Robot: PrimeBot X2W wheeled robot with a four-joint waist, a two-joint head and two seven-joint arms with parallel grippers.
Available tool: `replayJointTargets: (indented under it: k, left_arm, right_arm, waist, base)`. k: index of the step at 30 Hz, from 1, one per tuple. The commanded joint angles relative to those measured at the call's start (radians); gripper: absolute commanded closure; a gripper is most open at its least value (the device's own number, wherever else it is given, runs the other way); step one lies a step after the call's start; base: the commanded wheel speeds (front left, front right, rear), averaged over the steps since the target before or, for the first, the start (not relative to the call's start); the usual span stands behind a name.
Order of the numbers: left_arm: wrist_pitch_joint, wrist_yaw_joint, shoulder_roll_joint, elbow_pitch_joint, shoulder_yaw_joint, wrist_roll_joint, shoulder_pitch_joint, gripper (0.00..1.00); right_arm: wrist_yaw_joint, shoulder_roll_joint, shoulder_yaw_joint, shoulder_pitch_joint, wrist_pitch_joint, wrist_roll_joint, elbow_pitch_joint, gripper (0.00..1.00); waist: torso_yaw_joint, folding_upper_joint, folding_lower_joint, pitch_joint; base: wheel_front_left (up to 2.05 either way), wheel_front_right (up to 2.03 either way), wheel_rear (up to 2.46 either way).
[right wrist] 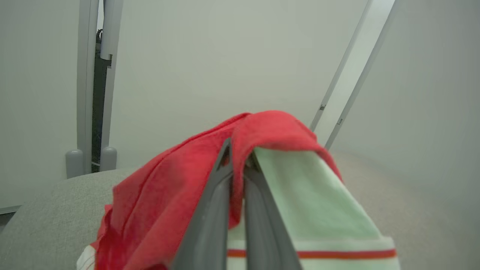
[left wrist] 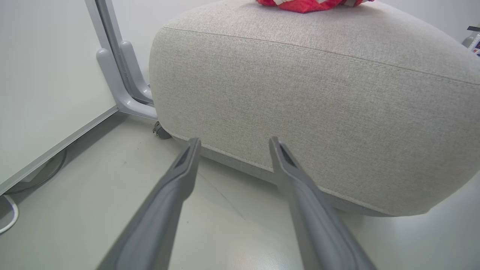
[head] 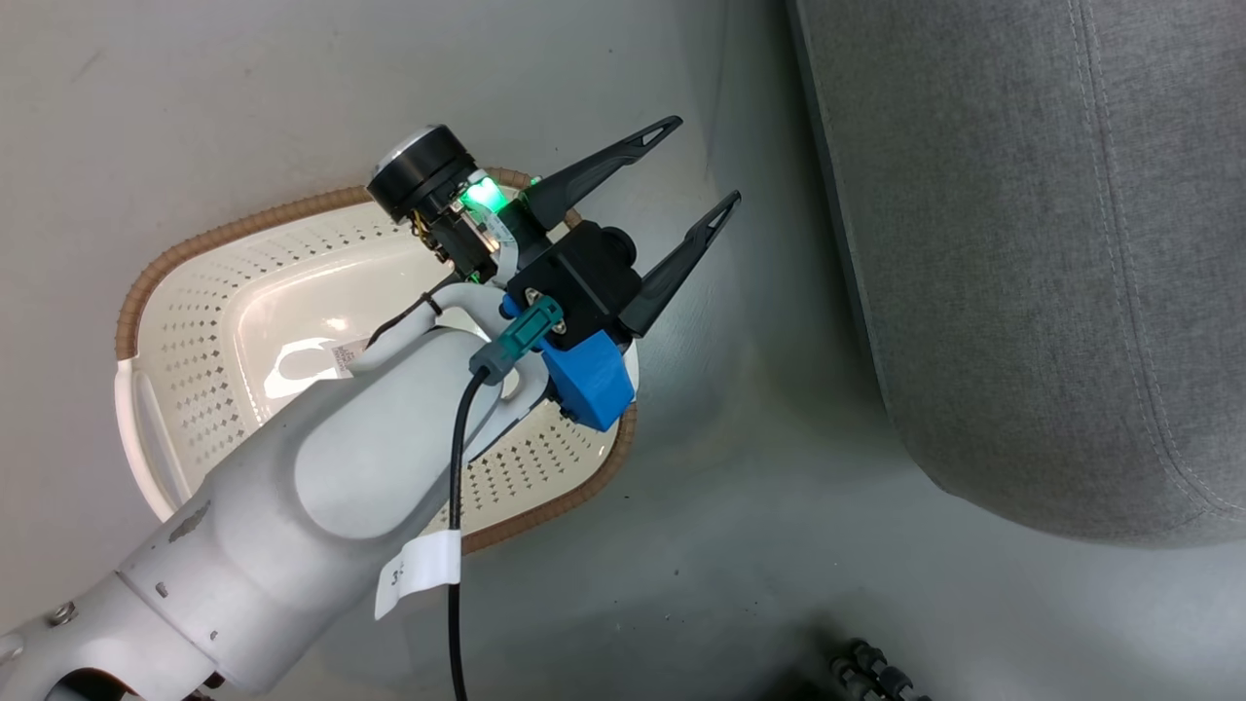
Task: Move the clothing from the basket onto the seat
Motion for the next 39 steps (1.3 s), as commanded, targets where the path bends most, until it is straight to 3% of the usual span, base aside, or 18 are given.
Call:
replayJointTargets:
  k: [1, 8, 14, 15, 16, 17, 29, 39]
  left_arm:
    - [0.001, 0.006, 0.005, -0.007, -0.001, 0.0, -0.014, 0.0]
    - [-0.003, 0.011, 0.008, -0.01, -0.005, -0.006, -0.016, 0.0]
    - [-0.008, 0.013, 0.002, -0.004, -0.004, -0.01, -0.019, 0.0]
    - [-0.008, 0.015, 0.0, -0.002, -0.004, -0.011, -0.018, 0.0]
    - [-0.011, 0.016, -0.004, -0.001, -0.004, -0.014, -0.016, 0.0]
    - [-0.013, 0.016, -0.007, 0.001, -0.003, -0.016, -0.013, 0.0]
    - [-0.031, 0.033, -0.044, 0.038, 0.023, -0.045, 0.069, 0.0]
    - [-0.032, 0.061, -0.055, -0.01, 0.135, -0.05, 0.193, 0.0]
  right_arm:
    - [0.0, 0.022, 0.002, 0.024, -0.003, -0.01, 0.02, 1.0]
    - [0.0, 0.059, 0.011, 0.063, -0.003, -0.022, 0.116, 1.0]
    - [0.0, 0.071, 0.007, 0.103, -0.003, -0.017, 0.126, 0.97]
    - [0.0, 0.07, 0.005, 0.11, -0.003, -0.017, 0.121, 0.61]
    - [0.0, 0.07, 0.006, 0.122, -0.003, -0.015, 0.114, 0.09]
    - [0.0, 0.073, 0.007, 0.135, -0.003, -0.013, 0.107, 0.0]
    - [0.0, 0.131, 0.054, 0.399, -0.004, 0.008, -0.039, 0.0]
    - [0.0, 0.16, 0.118, 0.561, -0.004, 0.014, -0.173, 0.0]
  waist:
    - [0.003, 0.0, -0.0001, 0.005]
    - [0.016, 0.0, -0.0001, 0.017]
    - [0.023, 0.0, -0.0001, -0.001]
    - [0.024, 0.0, -0.0001, -0.007]
    - [0.025, 0.0, -0.0001, -0.014]
    - [0.025, 0.0, -0.0001, -0.022]
    - [0.024, 0.0, -0.0001, -0.186]
    - [0.043, 0.0, -0.0001, -0.34]
  base:
    - [0.0, 0.0, 0.0]
    - [0.0, 0.0, 0.0]
    - [0.0, 0.0, 0.0]
    - [0.0, 0.0, 0.0]
    - [0.0, 0.0, 0.0]
    - [0.0, 0.0, 0.0]
    - [0.0, 0.0, 0.0]
    - [0.0, 0.0, 0.0]
